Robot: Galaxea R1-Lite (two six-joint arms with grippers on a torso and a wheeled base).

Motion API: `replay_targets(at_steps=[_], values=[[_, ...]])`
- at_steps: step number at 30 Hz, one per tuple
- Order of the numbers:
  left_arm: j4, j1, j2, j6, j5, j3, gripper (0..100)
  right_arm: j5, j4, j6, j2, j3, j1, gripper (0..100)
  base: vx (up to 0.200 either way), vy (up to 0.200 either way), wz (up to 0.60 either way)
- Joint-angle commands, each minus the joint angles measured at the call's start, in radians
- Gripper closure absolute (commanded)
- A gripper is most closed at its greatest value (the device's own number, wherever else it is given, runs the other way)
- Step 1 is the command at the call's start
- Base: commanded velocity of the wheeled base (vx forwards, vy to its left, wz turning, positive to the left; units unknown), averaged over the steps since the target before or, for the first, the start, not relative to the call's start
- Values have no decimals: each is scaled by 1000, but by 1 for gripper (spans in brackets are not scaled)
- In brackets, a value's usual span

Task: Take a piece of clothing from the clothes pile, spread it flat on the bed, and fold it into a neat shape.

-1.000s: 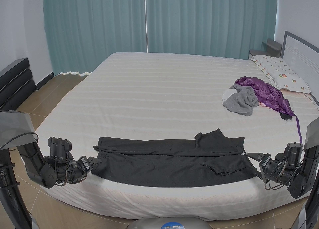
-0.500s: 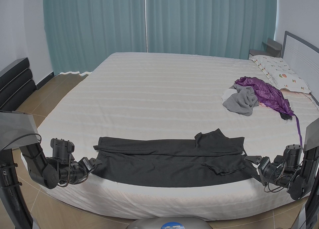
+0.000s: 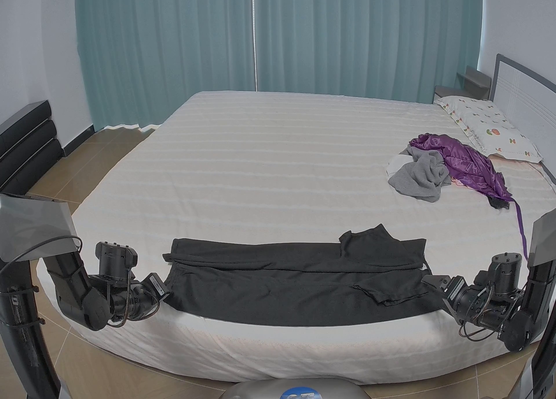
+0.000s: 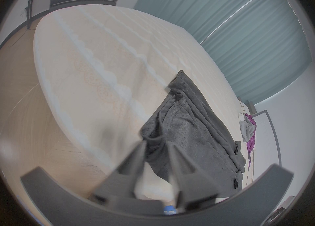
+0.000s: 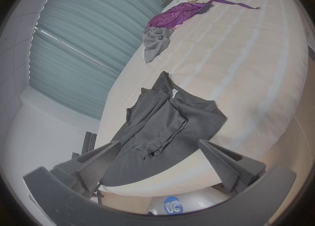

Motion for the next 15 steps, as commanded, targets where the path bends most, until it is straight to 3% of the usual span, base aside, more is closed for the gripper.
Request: replay_targets(at_steps=[1,15], values=[[-6,2,-25,-13,3,19,100,0,86,-43,-18,18,-1,0,0,0,0],[-4,8,-40,-13,9,28,100,-1,88,-44,130,-18,-21,0,0,0,0]])
